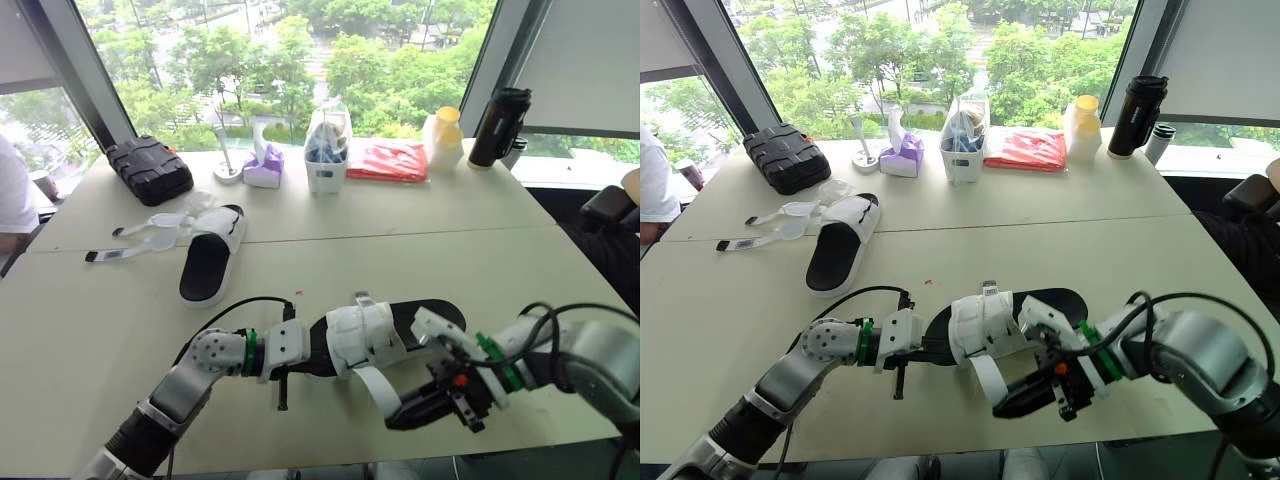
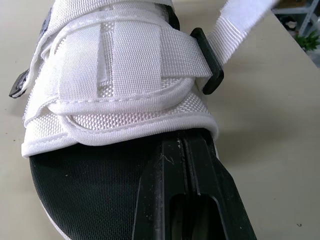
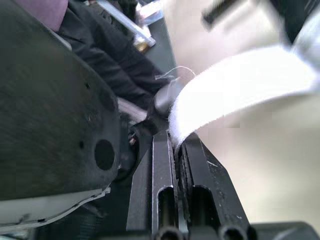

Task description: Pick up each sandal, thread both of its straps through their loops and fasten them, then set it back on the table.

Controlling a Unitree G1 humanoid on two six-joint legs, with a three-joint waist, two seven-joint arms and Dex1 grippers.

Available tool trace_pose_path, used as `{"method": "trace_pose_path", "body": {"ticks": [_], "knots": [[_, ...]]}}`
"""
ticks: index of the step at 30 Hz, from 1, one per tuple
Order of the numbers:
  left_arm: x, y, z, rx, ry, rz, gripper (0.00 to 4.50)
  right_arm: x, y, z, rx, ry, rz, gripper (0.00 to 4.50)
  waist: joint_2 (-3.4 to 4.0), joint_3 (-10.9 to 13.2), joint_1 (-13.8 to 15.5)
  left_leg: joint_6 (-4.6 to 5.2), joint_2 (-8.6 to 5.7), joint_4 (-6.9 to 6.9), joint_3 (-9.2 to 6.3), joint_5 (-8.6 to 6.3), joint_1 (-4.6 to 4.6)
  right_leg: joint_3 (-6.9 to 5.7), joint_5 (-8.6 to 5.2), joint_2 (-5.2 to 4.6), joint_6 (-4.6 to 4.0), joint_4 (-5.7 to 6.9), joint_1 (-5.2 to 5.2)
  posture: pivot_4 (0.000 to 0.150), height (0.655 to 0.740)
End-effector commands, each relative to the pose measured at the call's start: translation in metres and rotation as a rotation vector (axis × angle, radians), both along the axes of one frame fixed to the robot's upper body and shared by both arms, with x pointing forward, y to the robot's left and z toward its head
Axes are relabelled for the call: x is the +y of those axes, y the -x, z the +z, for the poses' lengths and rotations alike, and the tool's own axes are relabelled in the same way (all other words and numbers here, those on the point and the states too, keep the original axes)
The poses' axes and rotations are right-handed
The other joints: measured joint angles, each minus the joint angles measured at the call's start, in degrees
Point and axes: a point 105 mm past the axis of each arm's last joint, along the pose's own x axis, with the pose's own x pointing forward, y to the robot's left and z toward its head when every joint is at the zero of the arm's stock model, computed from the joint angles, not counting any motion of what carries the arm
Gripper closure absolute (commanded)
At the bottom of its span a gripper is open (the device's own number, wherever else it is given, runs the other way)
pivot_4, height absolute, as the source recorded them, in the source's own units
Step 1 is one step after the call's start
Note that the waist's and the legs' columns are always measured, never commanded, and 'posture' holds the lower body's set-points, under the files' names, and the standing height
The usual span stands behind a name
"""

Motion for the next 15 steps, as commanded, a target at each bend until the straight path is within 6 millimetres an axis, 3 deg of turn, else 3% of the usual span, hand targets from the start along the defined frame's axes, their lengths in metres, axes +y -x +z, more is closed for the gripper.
{"method": "trace_pose_path", "body": {"ticks": [1, 4, 11, 15], "knots": [[0.028, 0.016, -0.072, 0.193, -0.261, 0.032, 4.50, 0.010, -0.011, 0.037, -0.068, -0.091, 0.033, 4.45, 0.02, 0.0, 0.0, 0.00, -0.01, 0.03, 0.02, 0.00, -0.01, 0.00, 0.01, -0.01, 0.00, 0.00, 0.00, 0.150, 0.7400], [0.028, 0.017, -0.076, 0.192, -0.275, 0.020, 4.50, 0.015, -0.027, 0.041, -0.099, -0.096, 0.009, 4.45, -0.02, 0.0, 0.3, 0.00, -0.03, 0.09, -0.04, 0.01, -0.07, -0.02, 0.02, -0.02, -0.02, 0.01, -0.01, 0.150, 0.7400], [0.028, 0.019, -0.080, 0.198, -0.273, 0.016, 4.50, 0.029, -0.082, 0.026, -0.201, -0.093, -0.115, 4.45, -0.01, 0.0, 0.1, -0.02, -0.11, 0.15, -0.02, 0.02, 0.00, 0.00, 0.06, -0.10, -0.06, 0.06, 0.03, 0.150, 0.7400], [0.029, 0.020, -0.080, 0.198, -0.275, 0.018, 4.50, 0.033, -0.098, 0.020, -0.236, -0.091, -0.160, 4.45, 0.04, -0.1, 0.0, -0.04, -0.11, 0.16, -0.02, 0.04, 0.04, 0.01, 0.07, -0.09, -0.07, 0.11, 0.05, 0.150, 0.7400]]}}
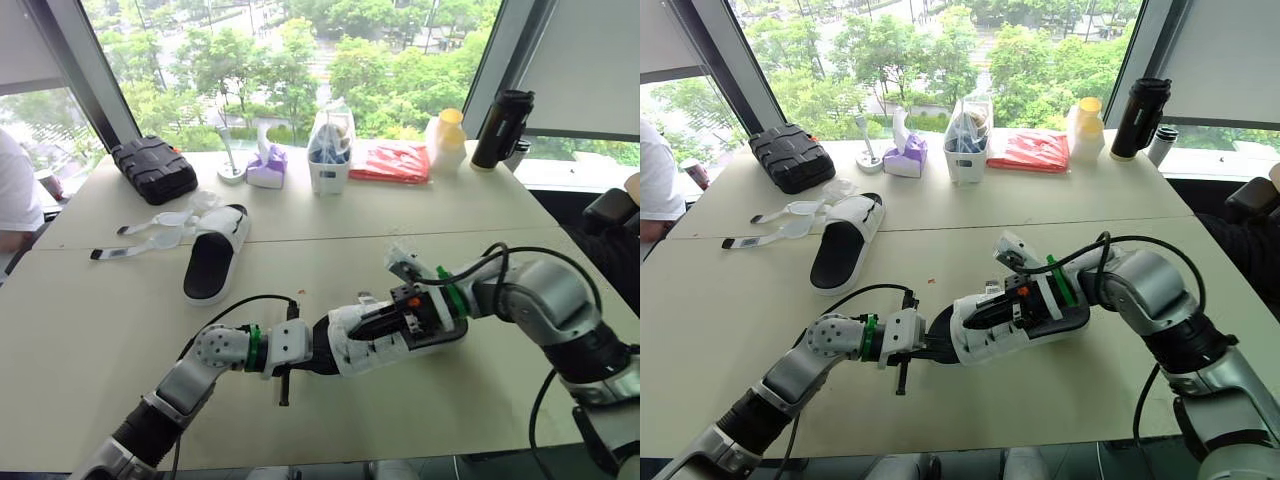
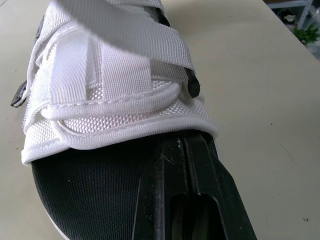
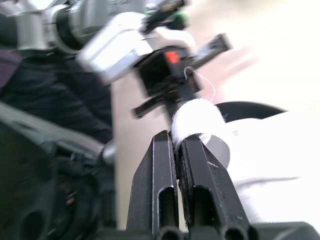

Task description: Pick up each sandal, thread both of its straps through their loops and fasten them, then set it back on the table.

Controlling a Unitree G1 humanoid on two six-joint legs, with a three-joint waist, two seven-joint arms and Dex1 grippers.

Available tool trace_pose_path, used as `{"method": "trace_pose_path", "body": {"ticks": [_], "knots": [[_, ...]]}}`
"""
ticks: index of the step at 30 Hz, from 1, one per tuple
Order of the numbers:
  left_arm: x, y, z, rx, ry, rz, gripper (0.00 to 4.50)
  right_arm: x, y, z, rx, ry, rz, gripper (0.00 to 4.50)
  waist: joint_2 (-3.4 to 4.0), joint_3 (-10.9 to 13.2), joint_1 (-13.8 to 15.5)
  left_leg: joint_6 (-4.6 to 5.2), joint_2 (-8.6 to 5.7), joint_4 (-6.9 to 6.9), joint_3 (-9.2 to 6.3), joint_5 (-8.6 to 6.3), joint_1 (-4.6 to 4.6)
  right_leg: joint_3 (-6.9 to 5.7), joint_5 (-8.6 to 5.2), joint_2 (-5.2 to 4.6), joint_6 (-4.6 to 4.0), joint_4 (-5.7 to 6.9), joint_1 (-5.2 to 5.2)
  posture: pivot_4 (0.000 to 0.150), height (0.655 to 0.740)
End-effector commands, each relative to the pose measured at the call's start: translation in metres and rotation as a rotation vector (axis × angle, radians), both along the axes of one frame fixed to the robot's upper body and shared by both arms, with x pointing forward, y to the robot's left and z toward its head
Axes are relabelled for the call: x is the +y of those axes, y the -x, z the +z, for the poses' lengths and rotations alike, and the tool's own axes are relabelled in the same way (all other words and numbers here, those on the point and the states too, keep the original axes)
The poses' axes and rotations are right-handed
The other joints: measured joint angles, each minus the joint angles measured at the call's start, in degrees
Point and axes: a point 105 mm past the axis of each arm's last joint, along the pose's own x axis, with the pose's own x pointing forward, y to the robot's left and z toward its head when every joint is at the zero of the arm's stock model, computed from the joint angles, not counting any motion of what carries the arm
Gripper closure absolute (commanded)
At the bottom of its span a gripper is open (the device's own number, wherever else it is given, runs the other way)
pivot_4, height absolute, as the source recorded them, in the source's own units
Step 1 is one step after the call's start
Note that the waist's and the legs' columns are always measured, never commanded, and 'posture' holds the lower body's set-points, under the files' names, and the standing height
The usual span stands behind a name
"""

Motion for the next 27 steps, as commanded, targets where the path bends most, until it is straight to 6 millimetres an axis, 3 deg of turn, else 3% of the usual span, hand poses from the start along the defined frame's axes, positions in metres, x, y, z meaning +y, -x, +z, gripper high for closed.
{"method": "trace_pose_path", "body": {"ticks": [1, 8, 11, 17, 27], "knots": [[0.032, 0.024, -0.080, 0.219, -0.288, 0.049, 4.50, 0.003, -0.022, 0.015, -0.130, -0.017, -0.057, 4.45, 0.02, 0.0, -0.1, 0.00, 0.00, 0.00, 0.00, 0.00, 0.04, 0.00, 0.00, 0.01, 0.00, 0.01, 0.02, 0.150, 0.7400], [0.034, 0.027, -0.082, 0.221, -0.295, 0.049, 4.50, 0.003, -0.032, 0.005, -0.124, -0.008, -0.093, 4.45, 0.03, 0.0, -0.1, -0.03, 0.01, -0.01, 0.00, 0.02, 0.22, 0.01, 0.03, 0.02, -0.04, 0.04, 0.16, 0.150, 0.7400], [0.034, 0.028, -0.081, 0.223, -0.292, 0.053, 4.50, 0.000, -0.035, 0.003, -0.116, -0.006, -0.110, 3.57, 0.05, -0.1, -0.1, -0.03, 0.02, -0.02, 0.01, 0.02, 0.34, 0.01, 0.03, 0.03, -0.05, 0.05, 0.26, 0.150, 0.7400], [0.034, 0.027, -0.080, 0.227, -0.281, 0.067, 4.50, 0.000, -0.044, 0.001, -0.155, -0.005, -0.148, 0.50, 0.05, -0.1, -0.1, -0.03, 0.02, -0.21, 0.02, 0.02, 0.61, 0.03, 0.01, 0.03, -0.04, 0.02, 0.46, 0.150, 0.7400], [0.035, 0.026, -0.079, 0.227, -0.274, 0.078, 4.50, 0.005, -0.063, -0.001, -0.207, 0.016, -0.191, 0.50, 0.09, -0.1, -0.2, -0.03, 0.02, -0.22, 0.02, 0.02, 0.66, 0.04, 0.01, 0.04, -0.05, 0.03, 0.48, 0.150, 0.7400]]}}
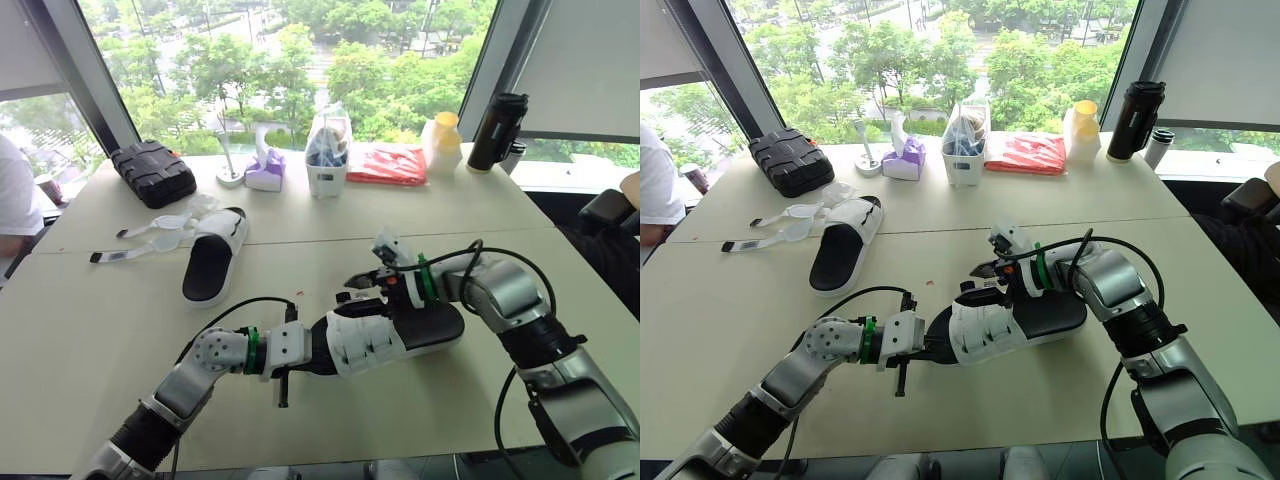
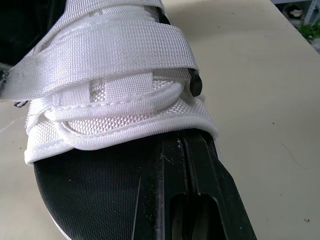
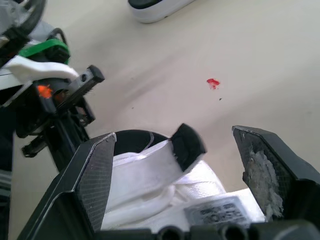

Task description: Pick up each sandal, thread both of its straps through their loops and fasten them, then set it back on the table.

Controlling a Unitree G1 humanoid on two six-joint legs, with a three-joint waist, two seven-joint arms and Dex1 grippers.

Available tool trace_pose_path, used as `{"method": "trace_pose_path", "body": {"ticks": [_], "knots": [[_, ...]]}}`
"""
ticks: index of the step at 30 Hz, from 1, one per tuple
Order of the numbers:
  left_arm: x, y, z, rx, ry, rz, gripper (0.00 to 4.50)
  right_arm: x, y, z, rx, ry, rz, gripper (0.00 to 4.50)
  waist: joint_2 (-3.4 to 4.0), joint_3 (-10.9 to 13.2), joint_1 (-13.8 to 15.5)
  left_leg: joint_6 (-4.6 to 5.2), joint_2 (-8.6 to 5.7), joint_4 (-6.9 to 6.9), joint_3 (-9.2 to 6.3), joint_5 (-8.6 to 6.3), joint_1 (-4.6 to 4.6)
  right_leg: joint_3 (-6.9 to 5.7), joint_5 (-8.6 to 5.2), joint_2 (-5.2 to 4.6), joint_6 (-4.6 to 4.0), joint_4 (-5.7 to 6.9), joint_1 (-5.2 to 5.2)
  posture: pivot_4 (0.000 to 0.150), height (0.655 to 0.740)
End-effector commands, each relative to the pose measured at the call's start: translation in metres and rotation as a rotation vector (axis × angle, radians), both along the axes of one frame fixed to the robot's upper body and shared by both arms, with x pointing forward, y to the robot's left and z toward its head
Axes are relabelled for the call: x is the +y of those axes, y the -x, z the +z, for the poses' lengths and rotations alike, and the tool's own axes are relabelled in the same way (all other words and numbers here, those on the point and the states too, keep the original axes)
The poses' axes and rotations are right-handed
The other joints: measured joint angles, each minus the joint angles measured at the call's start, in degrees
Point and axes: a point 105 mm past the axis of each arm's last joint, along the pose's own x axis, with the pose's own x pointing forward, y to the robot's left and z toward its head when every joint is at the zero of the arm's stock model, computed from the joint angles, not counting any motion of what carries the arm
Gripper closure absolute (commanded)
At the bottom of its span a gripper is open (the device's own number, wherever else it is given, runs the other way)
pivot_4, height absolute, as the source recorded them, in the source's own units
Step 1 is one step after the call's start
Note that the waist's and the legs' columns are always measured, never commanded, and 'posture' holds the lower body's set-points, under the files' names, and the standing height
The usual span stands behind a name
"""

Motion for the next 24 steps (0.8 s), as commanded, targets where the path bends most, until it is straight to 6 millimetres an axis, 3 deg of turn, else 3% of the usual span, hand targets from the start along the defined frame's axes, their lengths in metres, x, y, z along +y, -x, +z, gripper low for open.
{"method": "trace_pose_path", "body": {"ticks": [1, 7, 8, 10, 16, 24], "knots": [[0.033, 0.025, -0.076, 0.237, -0.266, 0.061, 4.50, 0.004, -0.004, 0.013, -0.049, -0.011, 0.024, 0.50, 0.02, 0.0, 0.0, 0.00, 0.00, -0.01, 0.00, 0.00, 0.00, 0.00, 0.00, 0.00, 0.00, 0.00, 0.00, 0.150, 0.7400], [0.033, 0.025, -0.076, 0.233, -0.268, 0.065, 4.50, 0.007, 0.001, 0.007, 0.010, 0.009, 0.073, 0.50, 0.04, 0.0, 0.0, 0.00, 0.00, -0.01, 0.00, 0.00, 0.01, 0.00, 0.00, 0.00, 0.00, 0.00, 0.01, 0.150, 0.7400], [0.033, 0.024, -0.076, 0.232, -0.268, 0.066, 4.50, 0.007, 0.002, 0.006, 0.011, 0.013, 0.078, 0.73, 0.04, 0.0, 0.0, 0.00, 0.00, -0.01, 0.00, 0.00, 0.01, 0.00, 0.00, 0.00, 0.00, 0.00, 0.01, 0.150, 0.7400], [0.033, 0.024, -0.076, 0.230, -0.270, 0.067, 4.50, 0.010, 0.002, 0.005, 0.020, 0.010, 0.088, 1.31, 0.04, 0.0, 0.0, 0.00, 0.00, -0.01, 0.00, 0.00, 0.01, 0.00, 0.00, 0.00, 0.00, 0.00, 0.01, 0.150, 0.7400], [0.034, 0.024, -0.076, 0.228, -0.272, 0.069, 4.50, 0.019, 0.003, 0.004, 0.039, -0.018, 0.109, 4.40, 0.09, -0.1, -0.1, 0.00, 0.00, -0.02, 0.00, 0.00, 0.02, 0.01, 0.00, 0.00, 0.00, 0.00, 0.01, 0.150, 0.7400], [0.035, 0.027, -0.080, 0.233, -0.288, 0.055, 4.50, 0.023, 0.026, 0.047, 0.005, -0.090, 0.236, 4.46, 0.11, -0.1, 0.0, 0.00, 0.00, -0.04, -0.01, 0.00, 0.01, 0.01, 0.00, 0.01, 0.00, -0.01, -0.01, 0.150, 0.7400]]}}
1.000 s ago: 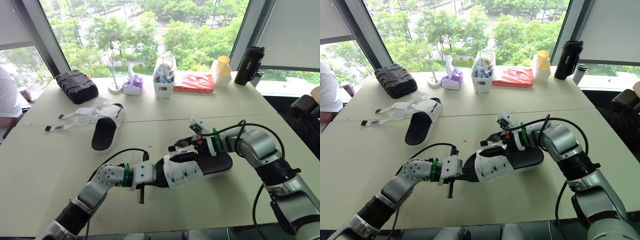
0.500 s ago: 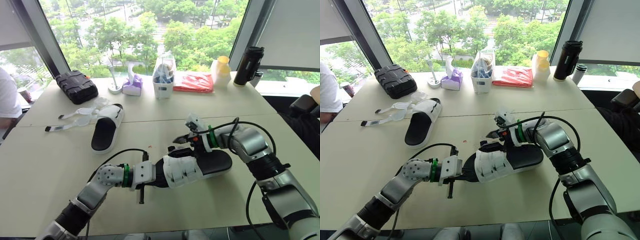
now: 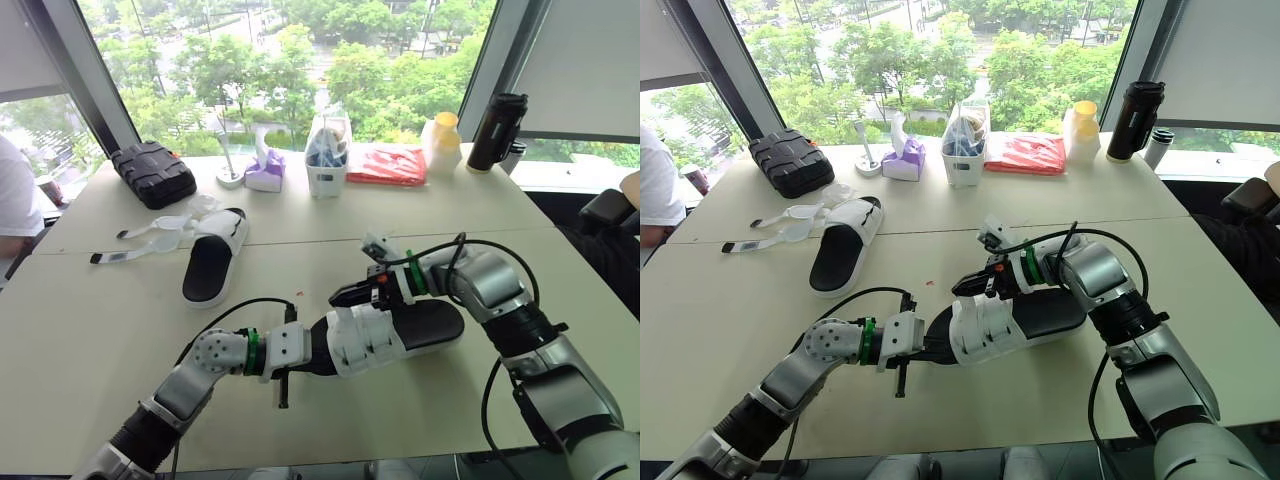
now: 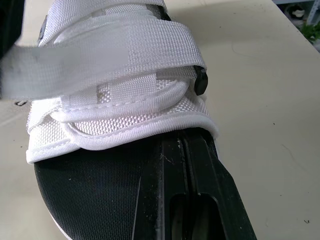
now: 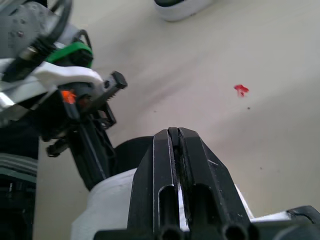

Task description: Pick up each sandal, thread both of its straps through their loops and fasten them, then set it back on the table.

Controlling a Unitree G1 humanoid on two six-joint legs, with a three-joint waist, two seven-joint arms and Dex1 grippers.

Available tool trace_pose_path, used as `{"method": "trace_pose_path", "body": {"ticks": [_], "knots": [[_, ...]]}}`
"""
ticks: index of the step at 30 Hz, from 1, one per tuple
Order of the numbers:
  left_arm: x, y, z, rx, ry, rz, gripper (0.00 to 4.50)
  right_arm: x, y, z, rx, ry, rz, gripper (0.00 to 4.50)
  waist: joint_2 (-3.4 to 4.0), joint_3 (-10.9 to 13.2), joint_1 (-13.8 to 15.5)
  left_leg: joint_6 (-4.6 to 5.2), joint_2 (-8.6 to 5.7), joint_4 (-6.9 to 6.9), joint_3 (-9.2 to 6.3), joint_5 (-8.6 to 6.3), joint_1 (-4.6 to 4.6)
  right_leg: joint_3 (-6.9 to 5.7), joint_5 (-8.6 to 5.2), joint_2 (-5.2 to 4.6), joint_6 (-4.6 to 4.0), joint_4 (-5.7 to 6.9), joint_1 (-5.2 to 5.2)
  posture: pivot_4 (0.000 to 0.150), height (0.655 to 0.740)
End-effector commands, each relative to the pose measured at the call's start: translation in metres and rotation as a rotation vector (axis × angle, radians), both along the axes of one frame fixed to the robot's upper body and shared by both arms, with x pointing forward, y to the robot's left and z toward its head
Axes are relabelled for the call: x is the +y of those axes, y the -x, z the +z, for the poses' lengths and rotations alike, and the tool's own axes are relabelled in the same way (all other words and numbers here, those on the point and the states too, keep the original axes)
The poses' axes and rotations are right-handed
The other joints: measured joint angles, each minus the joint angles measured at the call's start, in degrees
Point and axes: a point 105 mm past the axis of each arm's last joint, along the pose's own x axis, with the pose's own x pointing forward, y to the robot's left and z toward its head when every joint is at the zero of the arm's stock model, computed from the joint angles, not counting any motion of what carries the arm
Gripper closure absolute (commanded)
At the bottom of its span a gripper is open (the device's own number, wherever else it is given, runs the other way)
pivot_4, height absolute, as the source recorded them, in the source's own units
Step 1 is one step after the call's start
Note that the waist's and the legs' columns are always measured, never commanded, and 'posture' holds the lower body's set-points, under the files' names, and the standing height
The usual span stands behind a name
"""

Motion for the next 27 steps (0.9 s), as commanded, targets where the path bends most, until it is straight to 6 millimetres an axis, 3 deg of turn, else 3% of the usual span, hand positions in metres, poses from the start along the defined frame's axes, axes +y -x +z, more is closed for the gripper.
{"method": "trace_pose_path", "body": {"ticks": [1, 7, 10, 13, 18, 22, 27], "knots": [[0.036, 0.027, -0.080, 0.235, -0.295, 0.044, 4.50, 0.005, 0.022, 0.044, -0.054, -0.084, 0.125, 4.46, 0.01, 0.0, 0.0, 0.00, 0.00, 0.00, 0.00, 0.00, -0.02, 0.00, 0.00, 0.00, 0.00, 0.00, -0.01, 0.150, 0.7400], [0.039, 0.028, -0.085, 0.228, -0.329, 0.024, 4.50, 0.001, 0.066, 0.079, -0.081, -0.138, 0.282, 4.46, 0.00, 0.0, 0.0, 0.00, 0.01, -0.04, -0.01, -0.01, -0.06, 0.00, -0.02, -0.01, 0.03, -0.02, -0.05, 0.150, 0.7400], [0.042, 0.028, -0.088, 0.218, -0.352, 0.013, 4.50, 0.003, 0.075, 0.085, -0.112, -0.146, 0.317, 4.46, 0.00, 0.0, 0.0, 0.00, 0.03, -0.04, 0.00, -0.01, -0.07, 0.00, -0.14, -0.01, 0.21, -0.02, -0.06, 0.150, 0.7400], [0.044, 0.030, -0.090, 0.214, -0.370, -0.001, 4.50, 0.011, 0.062, 0.092, -0.159, -0.167, 0.284, 4.46, -0.01, 0.0, 0.0, 0.00, 0.04, -0.04, 0.02, -0.01, -0.07, 0.00, -0.15, -0.01, 0.23, -0.02, -0.08, 0.150, 0.7400], [0.044, 0.033, -0.093, 0.216, -0.373, -0.011, 4.50, 0.020, 0.033, 0.088, -0.205, -0.171, 0.204, 4.46, 0.00, 0.0, -0.1, 0.00, 0.04, -0.04, 0.04, -0.01, -0.09, 0.00, -0.04, 0.00, 0.05, -0.01, -0.15, 0.150, 0.7400], [0.045, 0.035, -0.093, 0.215, -0.376, -0.013, 4.50, 0.022, 0.012, 0.072, -0.202, -0.151, 0.156, 4.46, 0.00, 0.0, -0.2, 0.00, 0.05, -0.04, 0.04, 0.00, -0.08, 0.01, -0.02, 0.01, 0.04, 0.02, -0.16, 0.150, 0.7400], [0.046, 0.036, -0.093, 0.217, -0.372, -0.003, 4.50, 0.012, -0.016, 0.042, -0.211, -0.071, 0.076, 4.46, 0.00, 0.0, -0.4, 0.00, 0.05, -0.05, 0.04, 0.00, 0.00, 0.01, -0.02, 0.03, 0.03, 0.01, -0.17, 0.150, 0.7400]]}}
